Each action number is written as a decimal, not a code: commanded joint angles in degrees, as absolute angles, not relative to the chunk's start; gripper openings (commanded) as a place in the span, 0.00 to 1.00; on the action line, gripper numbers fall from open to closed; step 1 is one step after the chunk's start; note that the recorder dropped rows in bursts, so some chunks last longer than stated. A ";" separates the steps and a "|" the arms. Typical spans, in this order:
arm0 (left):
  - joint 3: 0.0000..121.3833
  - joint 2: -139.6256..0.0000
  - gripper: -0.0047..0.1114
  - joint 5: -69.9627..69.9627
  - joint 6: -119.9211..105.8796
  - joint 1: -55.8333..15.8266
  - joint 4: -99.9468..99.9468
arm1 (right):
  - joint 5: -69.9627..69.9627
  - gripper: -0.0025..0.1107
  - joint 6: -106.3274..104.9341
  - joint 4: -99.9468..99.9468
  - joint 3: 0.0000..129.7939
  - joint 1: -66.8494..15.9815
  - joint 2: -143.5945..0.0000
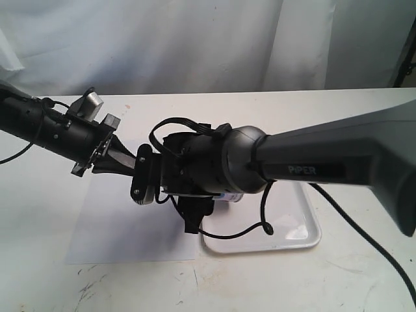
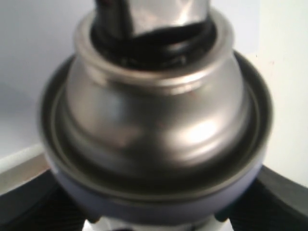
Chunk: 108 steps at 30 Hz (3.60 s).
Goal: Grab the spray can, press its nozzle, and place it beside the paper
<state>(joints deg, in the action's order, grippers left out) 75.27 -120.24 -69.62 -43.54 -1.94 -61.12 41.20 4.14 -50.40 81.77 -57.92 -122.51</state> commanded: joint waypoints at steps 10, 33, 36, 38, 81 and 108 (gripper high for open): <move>75.56 -120.25 0.04 -69.96 -43.54 -4.52 -61.09 | 41.61 0.02 4.15 -49.69 82.54 -55.75 -122.29; 75.66 -120.25 0.04 -69.96 -44.26 -6.29 -61.97 | 40.39 0.02 -2.80 -42.66 86.35 -55.75 -122.29; 75.66 -120.25 0.04 -69.96 -44.30 -6.29 -62.40 | 40.39 0.02 -3.93 -41.01 86.92 -55.75 -122.29; 75.66 -120.25 0.04 -69.96 -44.46 -6.29 -62.38 | 40.54 0.02 -4.74 -40.22 86.92 -55.75 -122.29; 65.98 -99.42 0.04 -55.16 -51.20 -0.03 -63.74 | 47.10 0.02 2.81 -34.88 86.92 -54.52 -115.43; 31.83 -51.61 0.04 -22.30 -51.01 0.00 -65.03 | 5.42 0.02 3.89 -0.60 56.50 -40.24 -84.46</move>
<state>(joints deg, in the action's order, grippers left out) 34.61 -55.72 -24.51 -51.02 -0.23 -63.39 14.15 3.03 -2.02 61.13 -41.63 -88.77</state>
